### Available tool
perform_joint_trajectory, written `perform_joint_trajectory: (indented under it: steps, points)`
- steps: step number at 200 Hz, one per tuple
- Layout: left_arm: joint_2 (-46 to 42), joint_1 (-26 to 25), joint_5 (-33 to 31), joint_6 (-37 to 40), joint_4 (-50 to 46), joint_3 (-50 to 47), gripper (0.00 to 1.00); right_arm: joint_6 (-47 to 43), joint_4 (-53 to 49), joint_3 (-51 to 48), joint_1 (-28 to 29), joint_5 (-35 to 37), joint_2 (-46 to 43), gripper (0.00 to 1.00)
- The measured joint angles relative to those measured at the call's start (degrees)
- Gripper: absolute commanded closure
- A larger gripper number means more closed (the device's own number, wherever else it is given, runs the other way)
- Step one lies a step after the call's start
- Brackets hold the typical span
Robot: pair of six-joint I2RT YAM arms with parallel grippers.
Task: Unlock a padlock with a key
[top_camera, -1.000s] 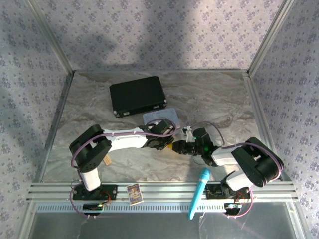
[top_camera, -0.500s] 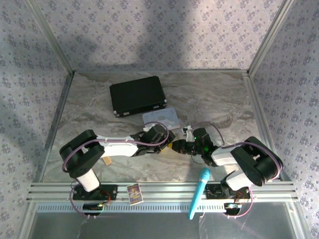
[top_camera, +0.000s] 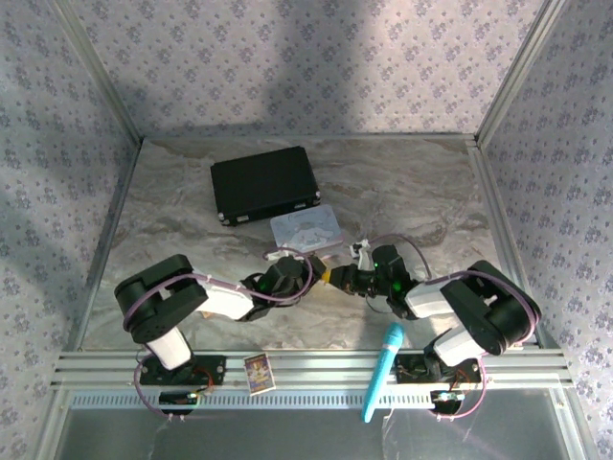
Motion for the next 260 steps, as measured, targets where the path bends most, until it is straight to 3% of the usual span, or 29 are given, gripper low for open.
perform_joint_trajectory:
  steps: [25, 64, 96, 132, 166, 199, 260]
  points:
    - [0.0, -0.1, -1.1, 0.1, 0.8, -0.6, 0.92, 1.1, 1.0, 0.0, 0.0, 0.3, 0.5, 0.89]
    - [0.0, -0.1, -1.9, -0.5, 0.7, -0.6, 0.98, 1.1, 0.2, 0.0, 0.1, 1.2, 0.5, 0.69]
    - [-0.8, -0.1, -1.9, -0.7, -1.6, -0.3, 1.0, -1.2, -3.6, 0.1, 0.3, 1.9, -1.3, 0.6]
    - [-2.1, -0.1, -1.5, -1.7, -9.1, 2.4, 1.0, -11.1, -21.2, 3.2, 1.1, 6.3, -11.6, 0.58]
    - [-2.0, 0.3, -0.4, -2.5, -9.8, 3.0, 1.0, -17.9, -29.3, 5.7, 0.1, 7.5, -14.1, 0.56]
    - [-1.9, 0.7, 2.1, -3.0, -14.7, 6.0, 1.0, -31.2, -44.3, 11.6, 7.8, 17.6, -16.7, 0.61]
    - [-1.9, 1.0, 3.9, -3.3, -18.9, 8.1, 1.0, -43.3, -53.4, 15.6, 12.0, 27.5, -17.2, 0.62]
